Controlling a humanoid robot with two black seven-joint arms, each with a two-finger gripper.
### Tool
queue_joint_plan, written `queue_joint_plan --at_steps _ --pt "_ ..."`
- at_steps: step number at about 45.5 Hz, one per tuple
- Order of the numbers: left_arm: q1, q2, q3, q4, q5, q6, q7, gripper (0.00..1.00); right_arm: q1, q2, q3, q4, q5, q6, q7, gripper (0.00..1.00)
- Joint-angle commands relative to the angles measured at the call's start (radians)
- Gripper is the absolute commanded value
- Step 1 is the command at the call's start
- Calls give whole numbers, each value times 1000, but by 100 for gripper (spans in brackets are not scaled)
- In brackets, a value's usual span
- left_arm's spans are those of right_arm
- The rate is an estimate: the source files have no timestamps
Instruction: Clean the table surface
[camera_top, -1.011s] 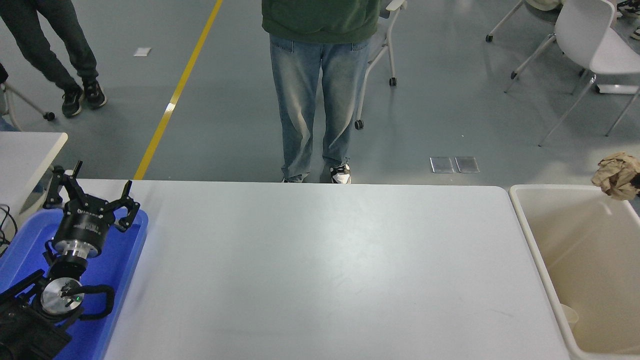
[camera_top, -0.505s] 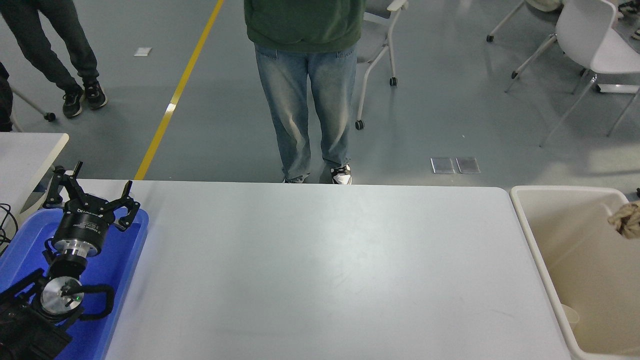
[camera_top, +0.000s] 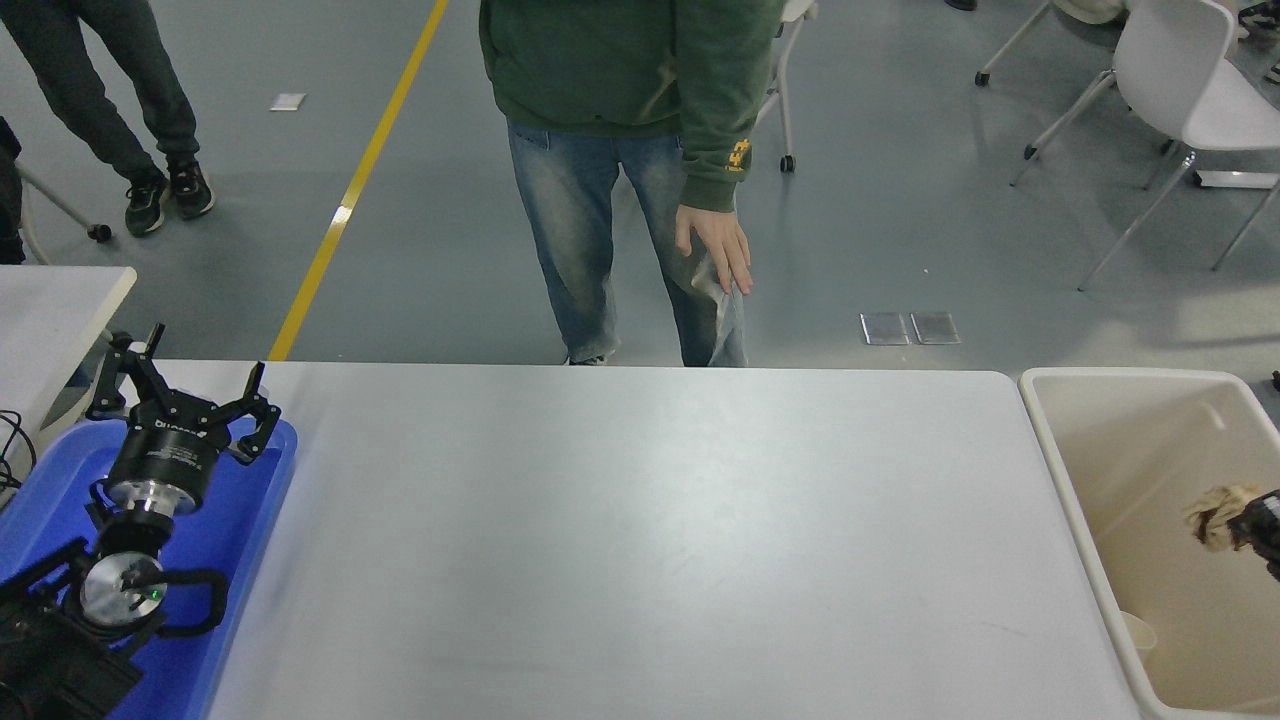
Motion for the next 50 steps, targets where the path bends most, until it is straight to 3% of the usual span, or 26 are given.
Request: queue_joint_plan --at_steps 1,9,36,37,41,42,50 --pt "0 0 0 0 0 0 0 100 -15 187 -4 -313 5 48 -2 0" --pt "0 0 0 0 0 0 0 100 -15 263 0 -419 5 46 -15 0" --pt "0 0 0 0 0 0 0 100 -18 297 5 -425 34 37 -58 0" --pt "0 0 0 0 0 0 0 100 -17 297 4 -424 34 37 -58 6" --pt "0 0 0 0 0 0 0 100 -14 297 5 -425 36 34 -56 96" --pt "0 0 0 0 0 0 0 100 -14 297 5 -424 36 35 -56 100" --pt "0 0 0 0 0 0 0 100 -12 297 5 -425 36 32 -55 99"
